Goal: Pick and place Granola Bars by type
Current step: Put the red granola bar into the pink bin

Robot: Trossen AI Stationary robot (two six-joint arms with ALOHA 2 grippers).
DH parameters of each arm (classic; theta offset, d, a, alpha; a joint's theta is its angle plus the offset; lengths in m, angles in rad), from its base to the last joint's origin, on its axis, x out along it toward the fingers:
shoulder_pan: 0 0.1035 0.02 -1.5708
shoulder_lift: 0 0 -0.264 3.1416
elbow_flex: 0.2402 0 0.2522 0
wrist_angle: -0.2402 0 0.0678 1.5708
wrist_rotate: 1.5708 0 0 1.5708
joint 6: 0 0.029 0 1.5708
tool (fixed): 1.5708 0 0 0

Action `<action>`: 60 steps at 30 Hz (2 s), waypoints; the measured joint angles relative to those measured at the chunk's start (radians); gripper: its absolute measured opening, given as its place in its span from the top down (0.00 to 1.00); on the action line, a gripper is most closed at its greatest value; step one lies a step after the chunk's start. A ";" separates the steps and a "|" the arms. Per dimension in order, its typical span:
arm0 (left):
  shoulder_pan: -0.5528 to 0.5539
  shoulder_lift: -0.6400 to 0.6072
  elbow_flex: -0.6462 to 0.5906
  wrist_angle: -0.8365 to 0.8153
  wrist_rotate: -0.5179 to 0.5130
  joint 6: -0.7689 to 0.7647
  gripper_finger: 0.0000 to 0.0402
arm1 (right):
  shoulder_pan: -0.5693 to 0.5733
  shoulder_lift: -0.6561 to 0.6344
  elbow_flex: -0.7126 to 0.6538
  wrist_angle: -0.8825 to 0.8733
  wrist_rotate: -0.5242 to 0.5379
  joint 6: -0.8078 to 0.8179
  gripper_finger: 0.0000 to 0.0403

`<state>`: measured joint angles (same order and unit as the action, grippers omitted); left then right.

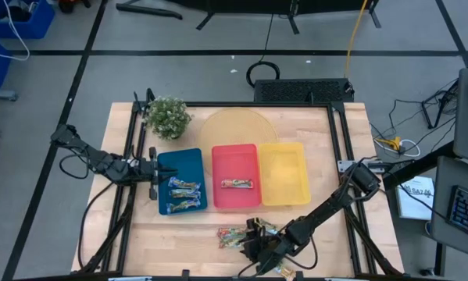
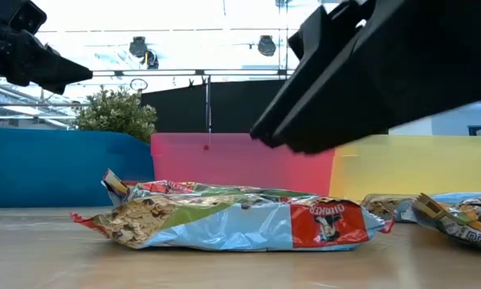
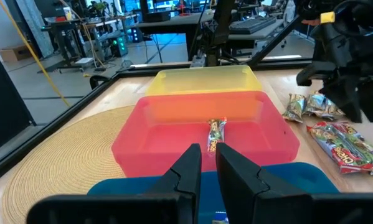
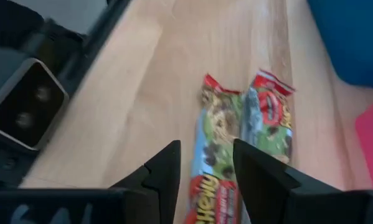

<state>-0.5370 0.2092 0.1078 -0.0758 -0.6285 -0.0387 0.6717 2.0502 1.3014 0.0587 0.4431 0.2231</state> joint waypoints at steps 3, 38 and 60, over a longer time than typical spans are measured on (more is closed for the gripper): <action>0.000 0.000 0.000 -0.002 0.000 0.000 0.86 | -0.007 0.003 0.000 -0.056 0.001 0.035 0.66; 0.000 0.000 0.000 -0.003 0.000 0.000 0.86 | -0.023 0.030 -0.004 -0.061 -0.070 0.139 0.85; 0.000 0.000 0.000 -0.002 -0.001 0.015 0.86 | -0.318 -0.437 0.000 -0.364 0.067 -0.218 0.86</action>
<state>-0.5371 0.2092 0.1078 -0.0780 -0.6294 -0.0242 0.3537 1.6135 1.3014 -0.3057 0.5106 0.0046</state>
